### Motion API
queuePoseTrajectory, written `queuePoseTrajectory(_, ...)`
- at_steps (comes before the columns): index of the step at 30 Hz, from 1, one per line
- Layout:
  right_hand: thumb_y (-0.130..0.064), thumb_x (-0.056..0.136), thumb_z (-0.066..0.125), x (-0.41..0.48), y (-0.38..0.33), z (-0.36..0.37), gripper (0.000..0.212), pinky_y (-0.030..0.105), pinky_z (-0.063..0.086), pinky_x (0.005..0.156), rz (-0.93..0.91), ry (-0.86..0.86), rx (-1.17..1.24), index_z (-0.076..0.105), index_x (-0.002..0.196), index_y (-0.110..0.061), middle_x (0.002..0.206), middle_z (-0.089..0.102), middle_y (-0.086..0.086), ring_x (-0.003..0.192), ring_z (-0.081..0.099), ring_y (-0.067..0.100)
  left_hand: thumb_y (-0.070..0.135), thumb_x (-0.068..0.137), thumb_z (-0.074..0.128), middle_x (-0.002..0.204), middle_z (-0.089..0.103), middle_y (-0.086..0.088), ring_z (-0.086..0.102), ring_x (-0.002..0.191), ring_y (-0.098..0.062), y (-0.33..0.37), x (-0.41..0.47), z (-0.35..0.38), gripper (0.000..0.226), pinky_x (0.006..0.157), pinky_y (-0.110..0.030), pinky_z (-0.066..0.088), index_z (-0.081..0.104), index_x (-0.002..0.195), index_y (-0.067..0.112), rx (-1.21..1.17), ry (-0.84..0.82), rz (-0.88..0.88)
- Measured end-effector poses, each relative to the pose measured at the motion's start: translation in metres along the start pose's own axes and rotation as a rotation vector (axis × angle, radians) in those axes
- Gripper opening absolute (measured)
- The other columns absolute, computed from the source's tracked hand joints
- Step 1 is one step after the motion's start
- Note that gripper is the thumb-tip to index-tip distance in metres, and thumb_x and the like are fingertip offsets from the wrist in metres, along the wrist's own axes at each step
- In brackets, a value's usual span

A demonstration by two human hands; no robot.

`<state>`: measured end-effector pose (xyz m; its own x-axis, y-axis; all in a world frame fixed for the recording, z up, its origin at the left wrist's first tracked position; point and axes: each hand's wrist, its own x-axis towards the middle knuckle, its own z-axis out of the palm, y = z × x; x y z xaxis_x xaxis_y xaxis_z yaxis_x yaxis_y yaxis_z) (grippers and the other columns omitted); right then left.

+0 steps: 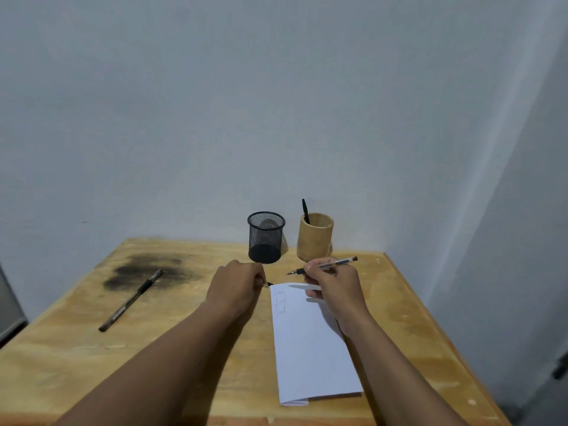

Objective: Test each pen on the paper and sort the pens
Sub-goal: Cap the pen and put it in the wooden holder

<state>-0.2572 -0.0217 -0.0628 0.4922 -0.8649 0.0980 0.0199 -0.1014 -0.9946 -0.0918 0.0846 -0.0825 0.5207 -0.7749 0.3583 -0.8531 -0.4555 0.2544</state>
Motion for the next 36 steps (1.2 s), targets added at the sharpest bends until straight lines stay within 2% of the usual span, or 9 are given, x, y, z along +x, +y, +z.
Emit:
queuePoseTrajectory(4, -0.012, 0.093, 0.07, -0.005, -0.004, 0.003, 0.012, 0.034, 0.062, 0.07, 0.024, -0.03, 0.06, 0.074, 0.099, -0.001, 0.087, 0.073, 0.008, 0.083, 0.068, 0.019, 0.025, 0.091, 0.061, 0.091, 0.069, 0.004, 0.06, 0.087, -0.02, -0.003, -0.004, -0.006, 0.012, 0.065, -0.032, 0.039, 0.067, 0.099, 0.031, -0.168, 0.054, 0.003)
queuePoseTrajectory(6, -0.011, 0.093, 0.07, -0.006, -0.007, 0.003, 0.013, 0.038, 0.062, 0.073, 0.029, -0.038, 0.102, 0.073, 0.099, -0.001, 0.087, 0.073, 0.008, 0.085, 0.07, 0.02, 0.022, 0.09, 0.063, 0.096, 0.07, 0.003, 0.061, 0.084, -0.016, 0.003, -0.003, -0.013, 0.019, 0.066, -0.03, 0.04, 0.069, 0.107, 0.029, -0.298, 0.101, 0.019)
queuePoseTrajectory(9, -0.011, 0.093, 0.07, -0.006, -0.011, 0.001, 0.014, 0.035, 0.061, 0.073, 0.04, -0.049, 0.196, 0.073, 0.101, 0.0, 0.089, 0.074, 0.007, 0.088, 0.072, 0.018, 0.013, 0.094, 0.063, 0.101, 0.072, -0.002, 0.062, 0.092, -0.021, 0.014, 0.003, -0.028, 0.021, 0.07, -0.027, 0.036, 0.073, 0.112, 0.016, -0.316, 0.121, 0.129)
queuePoseTrajectory(13, -0.012, 0.092, 0.072, -0.005, -0.018, -0.003, 0.013, 0.033, 0.064, 0.074, 0.037, -0.056, 0.246, 0.074, 0.1, -0.002, 0.093, 0.075, 0.01, 0.087, 0.074, 0.017, 0.015, 0.094, 0.064, 0.096, 0.074, 0.004, 0.064, 0.089, -0.015, 0.024, 0.005, -0.039, 0.014, 0.076, -0.033, 0.049, 0.073, 0.104, 0.019, -0.401, 0.105, 0.152)
queuePoseTrajectory(20, -0.012, 0.093, 0.071, -0.008, -0.033, -0.016, 0.007, 0.031, 0.064, 0.071, 0.014, -0.029, 0.303, 0.074, 0.097, -0.007, 0.095, 0.077, 0.013, 0.092, 0.075, 0.021, 0.013, 0.093, 0.065, 0.088, 0.071, 0.015, 0.065, 0.083, -0.001, 0.035, 0.004, -0.049, 0.014, 0.077, -0.024, 0.051, 0.068, 0.096, 0.026, -0.578, 0.081, 0.12)
queuePoseTrajectory(27, -0.011, 0.092, 0.072, -0.013, -0.04, -0.02, 0.007, 0.03, 0.063, 0.069, 0.004, -0.065, 0.301, 0.073, 0.098, -0.007, 0.1, 0.078, 0.019, 0.095, 0.076, 0.026, 0.018, 0.091, 0.068, 0.089, 0.076, 0.007, 0.069, 0.088, -0.011, 0.055, 0.008, -0.059, 0.012, 0.084, -0.036, 0.055, 0.074, 0.094, 0.028, -0.835, -0.001, 0.061)
queuePoseTrajectory(30, -0.012, 0.092, 0.073, -0.01, -0.044, -0.024, 0.008, 0.031, 0.064, 0.069, -0.008, -0.001, 0.34, 0.072, 0.096, -0.006, 0.093, 0.077, 0.014, 0.085, 0.075, 0.019, 0.018, 0.092, 0.067, 0.089, 0.076, 0.005, 0.07, 0.089, -0.016, 0.054, 0.012, -0.065, 0.012, 0.082, -0.032, 0.055, 0.074, 0.095, 0.026, -0.844, 0.034, 0.013)
queuePoseTrajectory(33, -0.011, 0.092, 0.072, -0.008, -0.047, -0.027, 0.005, 0.03, 0.064, 0.068, -0.008, 0.02, 0.41, 0.072, 0.094, -0.007, 0.088, 0.075, 0.01, 0.08, 0.072, 0.017, 0.014, 0.092, 0.068, 0.09, 0.076, -0.002, 0.069, 0.089, -0.023, 0.049, 0.011, -0.067, 0.01, 0.069, -0.019, 0.053, 0.075, 0.097, 0.018, -0.866, 0.026, -0.022)
queuePoseTrajectory(36, -0.01, 0.092, 0.072, -0.009, -0.048, -0.025, 0.003, 0.029, 0.064, 0.068, -0.003, -0.001, 0.421, 0.071, 0.092, -0.007, 0.088, 0.074, 0.01, 0.082, 0.072, 0.018, 0.013, 0.09, 0.07, 0.09, 0.077, -0.003, 0.07, 0.088, -0.022, 0.047, 0.008, -0.066, 0.011, 0.078, -0.029, 0.056, 0.076, 0.096, 0.02, -0.899, -0.014, -0.017)
